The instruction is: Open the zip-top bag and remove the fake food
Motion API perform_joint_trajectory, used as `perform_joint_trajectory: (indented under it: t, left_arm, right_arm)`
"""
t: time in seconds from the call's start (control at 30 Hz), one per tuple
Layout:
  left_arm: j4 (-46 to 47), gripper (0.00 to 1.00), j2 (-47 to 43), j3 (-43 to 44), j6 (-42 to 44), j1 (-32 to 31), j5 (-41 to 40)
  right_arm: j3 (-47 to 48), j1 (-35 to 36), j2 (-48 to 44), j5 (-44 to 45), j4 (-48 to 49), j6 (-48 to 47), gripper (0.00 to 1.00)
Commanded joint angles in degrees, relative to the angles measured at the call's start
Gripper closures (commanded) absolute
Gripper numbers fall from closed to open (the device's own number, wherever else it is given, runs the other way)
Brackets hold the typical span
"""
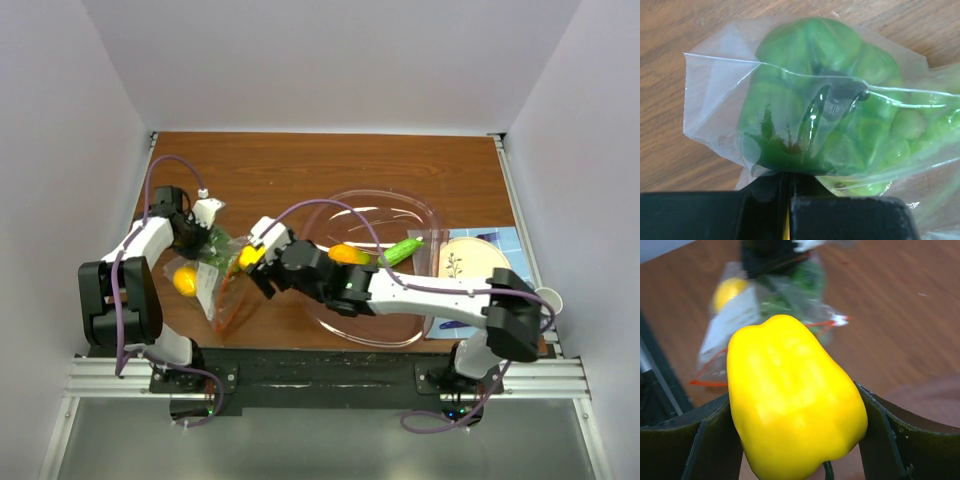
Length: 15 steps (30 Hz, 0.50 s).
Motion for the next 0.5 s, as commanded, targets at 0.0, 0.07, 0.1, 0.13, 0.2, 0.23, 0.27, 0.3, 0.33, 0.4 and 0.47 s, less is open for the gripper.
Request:
perform_joint_trajectory:
  t: [0.0, 0.07, 0.1, 0.13, 0.2, 0.23, 0.27, 0.3, 0.33, 0.4, 0.47]
  left_arm:
    - [0.3, 1.00, 0.4, 0.1, -0.4, 0.5, 0.3]
    - [-0.1, 1.00, 0.3, 0.1, -0.5, 0.4, 1.0]
    - [-0.2, 1.00, 0.3, -0.1, -0.5, 0.4, 1.2]
    - [-0.4, 1.00, 0.2, 0.0, -0.4, 0.4, 1.3]
    - [-0.5, 1.00, 0.0, -0.2, -0.3, 0.5, 1.4]
    - [-0.6, 1.00, -0.2, -0.1, -0.3, 0.4, 2.0]
    - [-0.9, 1.00, -0.2, 0.0, -0.4, 0.4, 2.2]
    - [-1.2, 1.00, -0.3, 0.3, -0.4, 0.4, 2.7]
    - [-1.3, 1.00, -0.4, 0.5, -0.5, 0.4, 2.9]
    - [-1.9, 1.00, -0.6, 1.0, -0.5, 0.3, 3.3]
    - [-2.2, 1.00, -0.9, 1.4, -0.5, 0.3, 3.5]
  right_arm:
    - [-3.4, -6.6, -4.6, 15.8, -6.2, 3.1, 0.76]
    - [-3.5, -10.6, -4.3, 22.2, -11.9, 7.3, 0.74]
    - [-3.4, -11.3, -3.9, 24.1, -13.6, 8.0, 0.71]
    - [-3.3, -11.7, -2.6, 25.7, -16.2, 8.5, 0.55]
    - [-2.5, -12.0, -1.1, 28.6, -18.3, 9.5, 0.43]
    - [-2.1, -12.0, 0.1, 29.1, -19.9, 9.9, 0.24]
    - [-1.0, -11.9, 0.7, 30.4, -20.5, 10.9, 0.12]
    - [-0.6, -12.0, 0.9, 30.6, -20.8, 11.2, 0.01]
    - [0.0, -12.0, 1.2, 31.0, -20.8, 11.3, 0.01]
    - [2.1, -11.9, 1.3, 30.7, -20.0, 10.3, 0.01]
    - [4.2, -11.0, 1.1, 29.7, -18.8, 8.8, 0.01]
